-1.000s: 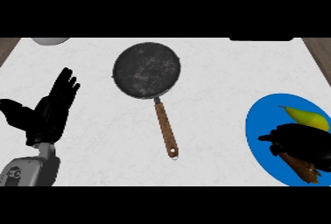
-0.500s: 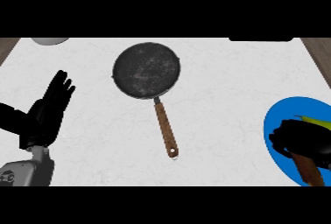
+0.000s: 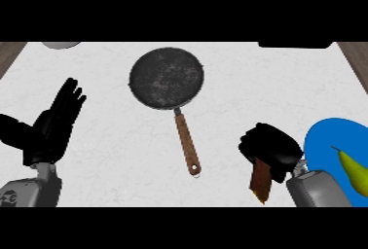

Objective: Pick the sweet potato from the plate and place it in the pan

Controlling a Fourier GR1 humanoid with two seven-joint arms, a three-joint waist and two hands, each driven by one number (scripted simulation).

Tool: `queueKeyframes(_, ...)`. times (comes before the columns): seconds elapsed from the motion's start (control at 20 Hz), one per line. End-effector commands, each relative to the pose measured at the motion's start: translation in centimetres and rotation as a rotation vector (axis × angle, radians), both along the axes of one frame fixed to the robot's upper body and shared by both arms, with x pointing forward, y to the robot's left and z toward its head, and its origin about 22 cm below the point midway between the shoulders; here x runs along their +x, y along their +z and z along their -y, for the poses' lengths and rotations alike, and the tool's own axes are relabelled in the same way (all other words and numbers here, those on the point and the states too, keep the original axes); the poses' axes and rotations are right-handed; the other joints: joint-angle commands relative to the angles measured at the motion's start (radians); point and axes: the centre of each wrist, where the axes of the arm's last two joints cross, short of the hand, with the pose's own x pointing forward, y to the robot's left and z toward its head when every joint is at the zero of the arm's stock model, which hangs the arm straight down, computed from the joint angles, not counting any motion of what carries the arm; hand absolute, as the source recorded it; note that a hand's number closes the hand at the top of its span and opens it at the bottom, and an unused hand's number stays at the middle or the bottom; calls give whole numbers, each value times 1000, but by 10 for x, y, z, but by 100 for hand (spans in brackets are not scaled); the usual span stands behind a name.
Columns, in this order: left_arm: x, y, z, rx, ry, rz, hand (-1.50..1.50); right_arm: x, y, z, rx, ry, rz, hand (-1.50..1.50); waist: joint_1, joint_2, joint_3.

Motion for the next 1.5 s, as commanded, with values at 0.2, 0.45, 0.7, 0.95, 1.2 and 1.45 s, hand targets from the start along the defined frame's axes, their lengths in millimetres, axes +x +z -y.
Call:
queueKeyframes(0.2,6,2,8,-8,-47,-6,0,3,74,-105,158,-249,351,150,43,-11,4)
queueKeyframes(0.45,12,3,19,2,-85,1,0,-2,111,-143,167,-376,496,150,84,3,3)
queueKeyframes(0.7,15,3,32,-1,-122,4,0,2,140,-172,208,-545,530,150,117,14,5)
queueKeyframes(0.95,20,6,41,-10,-141,1,0,13,165,-200,273,-711,569,150,131,22,6)
queueKeyframes(1.2,30,10,39,-2,-134,1,0,39,180,-227,355,-805,562,150,99,30,7)
queueKeyframes(1.45,31,19,37,-1,-91,19,0,79,173,-227,416,-857,540,150,70,30,9)
